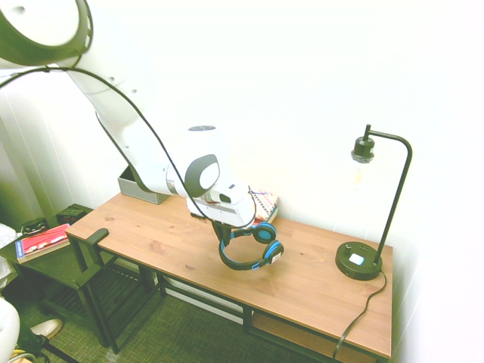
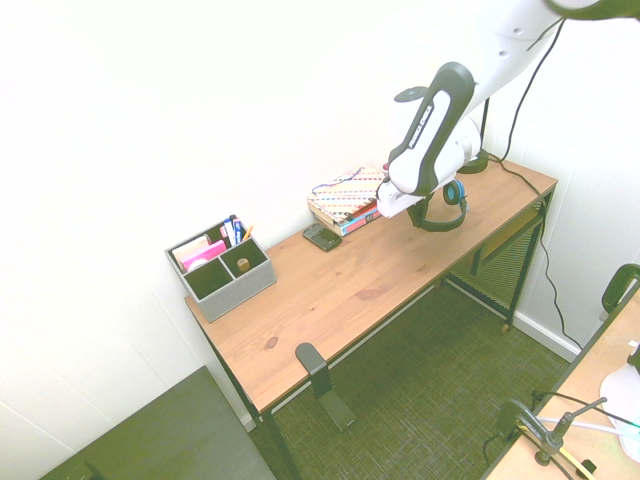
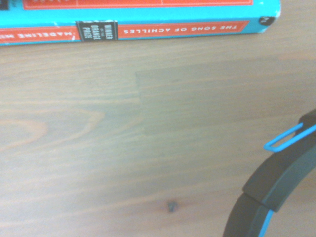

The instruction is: Hang the headphone

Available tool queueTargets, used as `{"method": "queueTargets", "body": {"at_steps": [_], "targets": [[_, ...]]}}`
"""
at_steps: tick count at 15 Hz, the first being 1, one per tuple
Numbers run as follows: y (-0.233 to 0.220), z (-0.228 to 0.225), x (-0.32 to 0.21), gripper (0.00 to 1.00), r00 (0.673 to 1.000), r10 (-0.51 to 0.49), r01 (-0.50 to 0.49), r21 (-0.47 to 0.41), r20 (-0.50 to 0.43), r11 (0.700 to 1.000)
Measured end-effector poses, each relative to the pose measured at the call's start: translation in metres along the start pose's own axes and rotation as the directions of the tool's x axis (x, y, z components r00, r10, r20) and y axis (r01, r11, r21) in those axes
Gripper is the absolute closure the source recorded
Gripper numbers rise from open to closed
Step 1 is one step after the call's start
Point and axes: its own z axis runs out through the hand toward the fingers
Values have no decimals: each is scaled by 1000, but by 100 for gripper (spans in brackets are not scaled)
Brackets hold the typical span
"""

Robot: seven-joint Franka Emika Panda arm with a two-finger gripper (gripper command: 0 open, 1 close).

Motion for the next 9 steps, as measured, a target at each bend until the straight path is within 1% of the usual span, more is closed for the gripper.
{"method": "queueTargets", "body": {"at_steps": [2, 4, 5, 7, 9], "targets": [[11, -33, -23, 100, 997, -14, 17, -32, 75, 999], [15, -64, -64, 100, 984, -39, 52, -71, 171, 996], [17, -79, -90, 100, 977, -31, 54, -105, 213, 993], [21, -108, -148, 100, 971, -4, 43, -160, 238, 986], [27, -122, -213, 100, 971, -5, 45, -161, 241, 986]]}}
